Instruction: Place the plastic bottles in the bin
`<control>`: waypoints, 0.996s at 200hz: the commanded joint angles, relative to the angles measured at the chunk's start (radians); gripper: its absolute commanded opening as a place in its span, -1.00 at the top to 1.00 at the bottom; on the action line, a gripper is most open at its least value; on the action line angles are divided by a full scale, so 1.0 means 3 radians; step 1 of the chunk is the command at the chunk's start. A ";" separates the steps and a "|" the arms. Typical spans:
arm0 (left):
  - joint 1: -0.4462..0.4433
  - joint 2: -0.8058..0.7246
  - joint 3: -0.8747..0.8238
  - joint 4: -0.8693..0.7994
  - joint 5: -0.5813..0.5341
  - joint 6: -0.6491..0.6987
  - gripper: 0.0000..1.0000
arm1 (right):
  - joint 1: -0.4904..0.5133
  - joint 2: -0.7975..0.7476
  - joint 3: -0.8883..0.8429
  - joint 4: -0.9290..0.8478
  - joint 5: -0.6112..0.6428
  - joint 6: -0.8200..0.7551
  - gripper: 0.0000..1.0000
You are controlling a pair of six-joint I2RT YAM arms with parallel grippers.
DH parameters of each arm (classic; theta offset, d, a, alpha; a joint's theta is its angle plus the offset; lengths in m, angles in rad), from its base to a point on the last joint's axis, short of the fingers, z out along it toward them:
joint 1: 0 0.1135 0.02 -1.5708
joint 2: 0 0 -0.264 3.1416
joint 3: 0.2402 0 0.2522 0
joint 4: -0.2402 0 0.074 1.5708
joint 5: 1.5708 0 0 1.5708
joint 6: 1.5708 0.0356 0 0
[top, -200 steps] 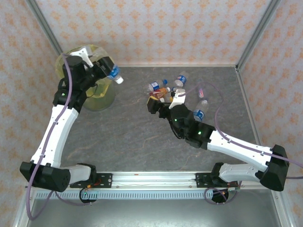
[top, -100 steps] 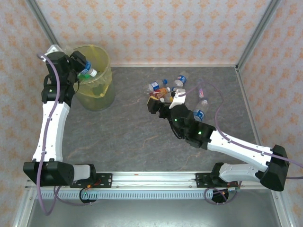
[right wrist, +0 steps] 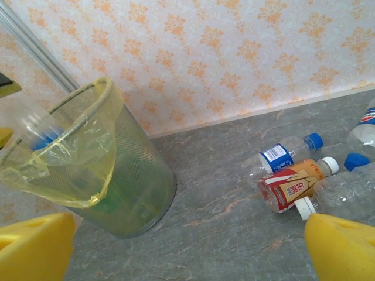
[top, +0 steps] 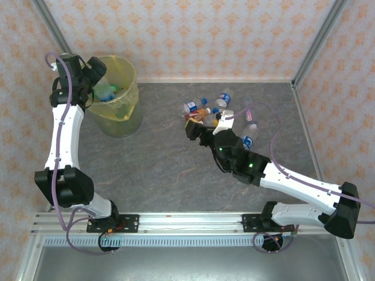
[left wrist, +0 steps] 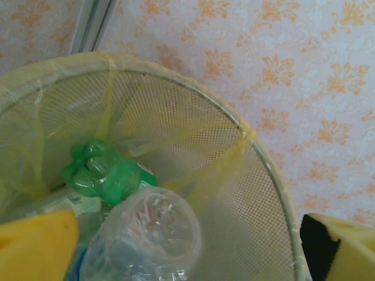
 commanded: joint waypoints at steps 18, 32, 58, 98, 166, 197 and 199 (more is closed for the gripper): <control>-0.0001 -0.0188 0.0055 -0.0053 0.0063 0.0017 -0.98 | 0.0017 -0.0036 0.0046 -0.0075 0.0270 0.0114 -0.99; -0.0027 -0.0277 -0.0009 -0.0014 0.0058 0.0024 -0.98 | 0.0017 -0.0026 0.0034 -0.0070 0.0375 0.0185 -0.99; -0.0181 -0.0456 -0.0142 0.0066 0.0017 0.0064 -0.98 | 0.0016 -0.0041 -0.0030 -0.0060 0.0699 0.0359 -0.99; -0.0597 -0.0586 -0.0260 0.0076 -0.0070 0.0138 -0.98 | -0.0036 -0.0110 -0.0151 -0.0077 0.0921 0.0501 -0.99; -0.1490 -0.0794 -0.0778 0.0359 -0.0144 0.0206 -0.98 | -0.0469 -0.0224 -0.0180 -0.0585 0.0442 0.0899 -0.99; -0.1899 -0.0859 -0.1087 0.0608 -0.0114 0.0179 -0.98 | -0.0752 -0.0278 -0.0308 -0.0758 0.0283 0.1004 -1.00; -0.1925 -0.0863 -0.1107 0.0622 -0.0116 0.0179 -0.98 | -0.0777 -0.0283 -0.0320 -0.0768 0.0264 0.1017 -1.00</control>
